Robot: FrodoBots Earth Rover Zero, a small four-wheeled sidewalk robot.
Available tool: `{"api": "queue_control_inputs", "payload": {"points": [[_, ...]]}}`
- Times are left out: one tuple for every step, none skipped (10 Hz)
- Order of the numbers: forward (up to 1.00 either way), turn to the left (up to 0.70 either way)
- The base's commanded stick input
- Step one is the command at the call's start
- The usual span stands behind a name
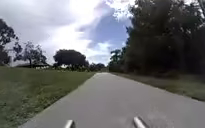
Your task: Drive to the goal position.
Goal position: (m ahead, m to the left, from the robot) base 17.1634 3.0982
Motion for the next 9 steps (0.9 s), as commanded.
{"api": "queue_control_inputs", "payload": {"points": [[0.7,0.0],[0.7,0.0],[0.7,0.0],[0.7,0.0],[0.7,0.0],[0.7,0.0],[0.7,0.0],[0.7,0.0],[0.7,0.0]]}}
